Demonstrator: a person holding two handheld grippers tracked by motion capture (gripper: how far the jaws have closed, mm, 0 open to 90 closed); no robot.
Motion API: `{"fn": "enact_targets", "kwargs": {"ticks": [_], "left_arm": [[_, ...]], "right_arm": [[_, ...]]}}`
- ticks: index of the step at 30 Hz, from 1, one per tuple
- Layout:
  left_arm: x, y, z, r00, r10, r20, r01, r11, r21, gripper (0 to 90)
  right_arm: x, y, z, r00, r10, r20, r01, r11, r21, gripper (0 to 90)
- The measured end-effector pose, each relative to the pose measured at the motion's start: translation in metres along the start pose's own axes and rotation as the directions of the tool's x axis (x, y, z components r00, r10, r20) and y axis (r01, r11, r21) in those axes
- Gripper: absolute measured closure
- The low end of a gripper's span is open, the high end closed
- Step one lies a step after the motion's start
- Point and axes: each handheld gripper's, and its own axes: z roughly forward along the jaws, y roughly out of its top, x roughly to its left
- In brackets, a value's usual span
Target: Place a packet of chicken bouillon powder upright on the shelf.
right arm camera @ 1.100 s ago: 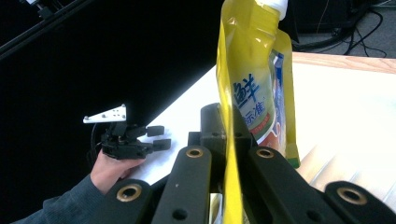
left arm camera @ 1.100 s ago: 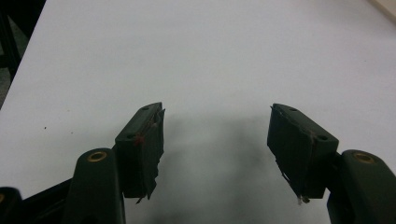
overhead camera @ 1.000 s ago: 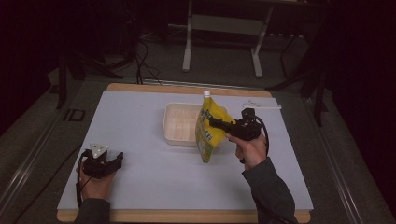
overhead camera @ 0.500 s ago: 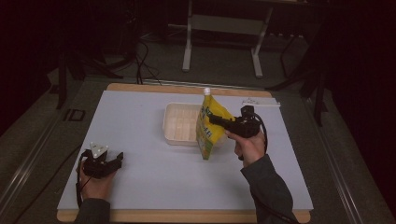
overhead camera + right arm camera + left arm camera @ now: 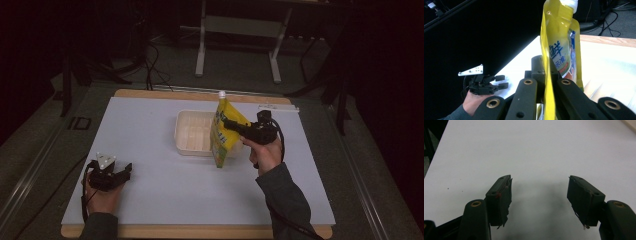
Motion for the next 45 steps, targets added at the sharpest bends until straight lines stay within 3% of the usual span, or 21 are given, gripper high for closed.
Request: {"fn": "enact_targets", "kwargs": {"ticks": [36,45], "left_arm": [[0.0,0.0,0.0,1.0,0.001,0.001,-0.001,1.0,0.0,36.0],[0.0,0.0,0.0,1.0,0.001,0.0,-0.001,1.0,0.0,36.0]], "right_arm": [[-0.003,0.012,0.011,0.9991,-0.01,0.04,0.013,0.998,-0.064,90.0],[-0.009,0.011,0.017,0.9968,-0.008,0.08,0.015,0.996,-0.084,90.0]]}}
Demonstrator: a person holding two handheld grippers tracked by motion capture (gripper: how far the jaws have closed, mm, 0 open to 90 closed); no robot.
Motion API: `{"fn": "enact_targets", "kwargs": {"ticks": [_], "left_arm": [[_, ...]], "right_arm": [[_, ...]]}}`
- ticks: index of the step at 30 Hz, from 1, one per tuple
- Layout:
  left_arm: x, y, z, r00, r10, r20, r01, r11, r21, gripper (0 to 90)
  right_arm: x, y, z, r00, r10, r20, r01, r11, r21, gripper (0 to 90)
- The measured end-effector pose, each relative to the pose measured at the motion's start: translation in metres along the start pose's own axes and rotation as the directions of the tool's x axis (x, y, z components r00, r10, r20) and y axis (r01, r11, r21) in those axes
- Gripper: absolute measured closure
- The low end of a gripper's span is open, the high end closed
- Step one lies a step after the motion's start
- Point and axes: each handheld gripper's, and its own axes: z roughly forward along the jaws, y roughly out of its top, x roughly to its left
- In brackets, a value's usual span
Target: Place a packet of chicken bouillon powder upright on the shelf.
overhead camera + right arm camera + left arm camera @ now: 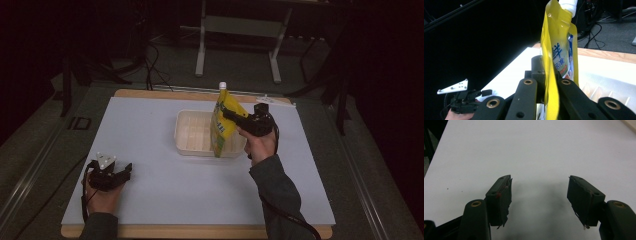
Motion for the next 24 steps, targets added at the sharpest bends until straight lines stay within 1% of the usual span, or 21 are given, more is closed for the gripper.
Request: {"fn": "enact_targets", "kwargs": {"ticks": [4,12,24], "left_arm": [[0.0,0.0,0.0,1.0,0.0,0.001,0.0,1.0,0.0,36.0],[0.0,0.0,0.0,1.0,-0.002,0.0,0.002,1.0,-0.001,36.0],[0.0,0.0,0.0,1.0,-0.001,0.001,0.001,1.0,0.0,36.0]], "right_arm": [[-0.002,0.0,0.003,1.0,0.007,0.005,-0.007,1.0,-0.005,90.0],[-0.003,0.003,0.008,0.9998,0.004,0.017,-0.004,1.0,-0.01,90.0],[-0.004,0.007,0.014,0.9986,-0.003,0.053,0.004,0.999,-0.033,90.0]]}}
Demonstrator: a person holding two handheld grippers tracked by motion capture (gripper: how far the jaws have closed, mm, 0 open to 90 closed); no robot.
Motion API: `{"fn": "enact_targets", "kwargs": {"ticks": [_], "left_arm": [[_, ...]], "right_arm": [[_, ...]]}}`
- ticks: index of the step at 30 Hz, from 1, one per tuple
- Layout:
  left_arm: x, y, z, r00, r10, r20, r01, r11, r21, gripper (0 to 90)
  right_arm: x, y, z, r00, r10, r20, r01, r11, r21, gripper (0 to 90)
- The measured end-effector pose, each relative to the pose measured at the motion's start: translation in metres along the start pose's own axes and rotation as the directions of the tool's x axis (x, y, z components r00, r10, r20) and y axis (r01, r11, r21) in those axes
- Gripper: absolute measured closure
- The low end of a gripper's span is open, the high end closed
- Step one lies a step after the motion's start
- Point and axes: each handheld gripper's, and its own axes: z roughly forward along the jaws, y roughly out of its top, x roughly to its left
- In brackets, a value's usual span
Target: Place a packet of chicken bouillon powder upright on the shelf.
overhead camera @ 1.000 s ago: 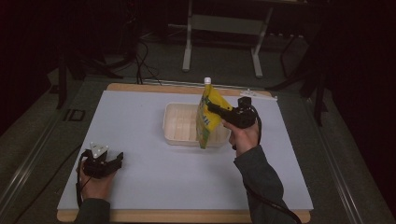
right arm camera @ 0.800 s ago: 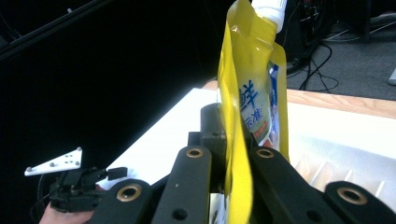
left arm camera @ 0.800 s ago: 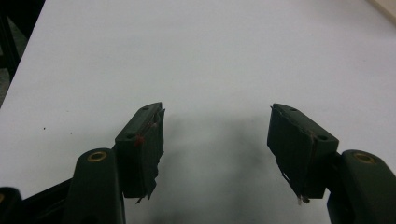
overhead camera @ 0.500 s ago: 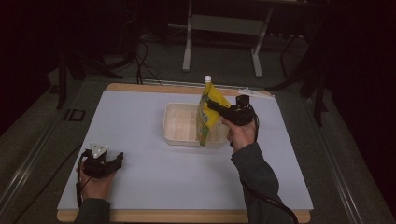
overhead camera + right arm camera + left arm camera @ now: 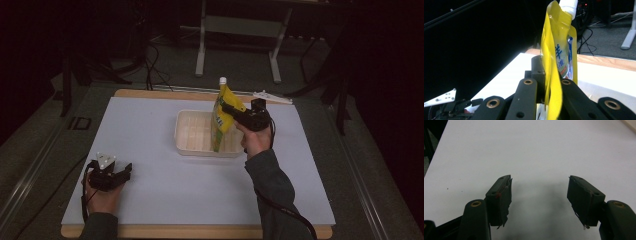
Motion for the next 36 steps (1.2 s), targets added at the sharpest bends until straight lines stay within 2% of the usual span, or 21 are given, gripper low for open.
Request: {"fn": "enact_targets", "kwargs": {"ticks": [16,24,36], "left_arm": [[0.0,0.0,0.0,1.0,0.001,0.0,-0.001,1.0,0.0,36.0],[0.0,0.0,0.0,1.0,0.002,0.001,-0.002,1.0,0.002,36.0],[0.0,0.0,0.0,1.0,0.002,0.001,-0.002,1.0,0.002,36.0]], "right_arm": [[-0.003,-0.003,0.009,0.9987,-0.002,0.051,0.003,1.0,-0.025,90.0],[-0.003,-0.005,0.016,0.9976,-0.014,0.068,0.015,1.0,-0.019,90.0],[-0.005,-0.01,0.022,0.9964,-0.007,0.084,0.009,1.0,-0.022,90.0]]}}
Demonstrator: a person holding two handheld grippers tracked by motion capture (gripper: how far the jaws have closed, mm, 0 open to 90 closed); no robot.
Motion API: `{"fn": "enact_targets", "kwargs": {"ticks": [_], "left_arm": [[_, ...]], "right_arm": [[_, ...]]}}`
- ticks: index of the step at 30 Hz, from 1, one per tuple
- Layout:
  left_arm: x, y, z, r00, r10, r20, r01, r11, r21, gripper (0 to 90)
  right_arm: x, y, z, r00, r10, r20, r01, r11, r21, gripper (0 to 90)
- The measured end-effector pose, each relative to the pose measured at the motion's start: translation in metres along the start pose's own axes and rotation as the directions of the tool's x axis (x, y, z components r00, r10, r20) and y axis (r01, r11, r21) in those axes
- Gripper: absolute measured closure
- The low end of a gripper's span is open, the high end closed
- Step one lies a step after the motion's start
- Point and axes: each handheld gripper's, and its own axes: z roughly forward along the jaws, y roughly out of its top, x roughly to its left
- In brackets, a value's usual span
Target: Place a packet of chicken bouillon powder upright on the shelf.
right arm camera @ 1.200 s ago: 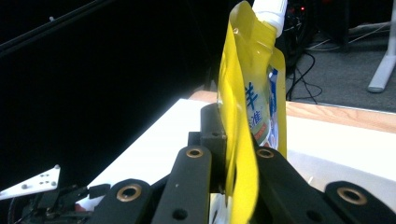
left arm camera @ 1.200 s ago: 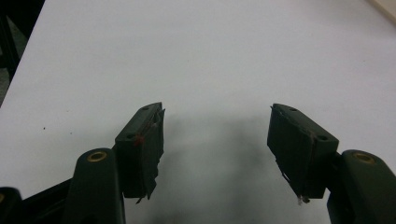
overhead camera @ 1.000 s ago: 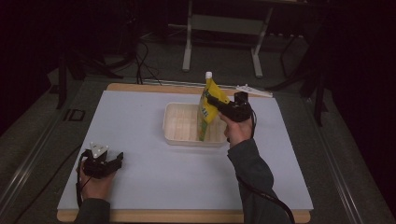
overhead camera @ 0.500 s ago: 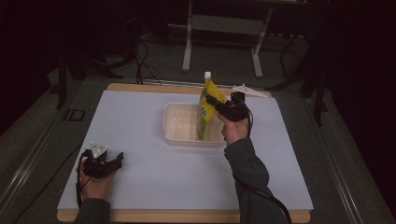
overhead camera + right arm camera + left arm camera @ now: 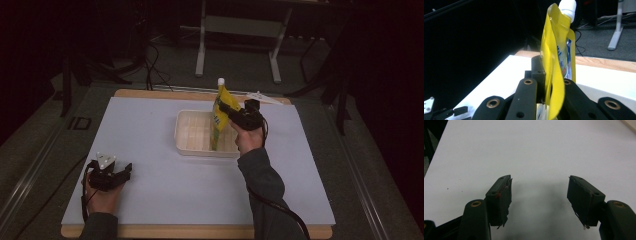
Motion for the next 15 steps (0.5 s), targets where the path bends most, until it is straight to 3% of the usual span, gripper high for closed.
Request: {"fn": "enact_targets", "kwargs": {"ticks": [15], "left_arm": [[0.0,0.0,0.0,1.0,-0.003,0.001,0.003,1.0,0.0,35.9]], "right_arm": [[-0.007,-0.013,0.01,0.9997,-0.016,0.018,0.017,1.0,-0.019,90.0]]}}
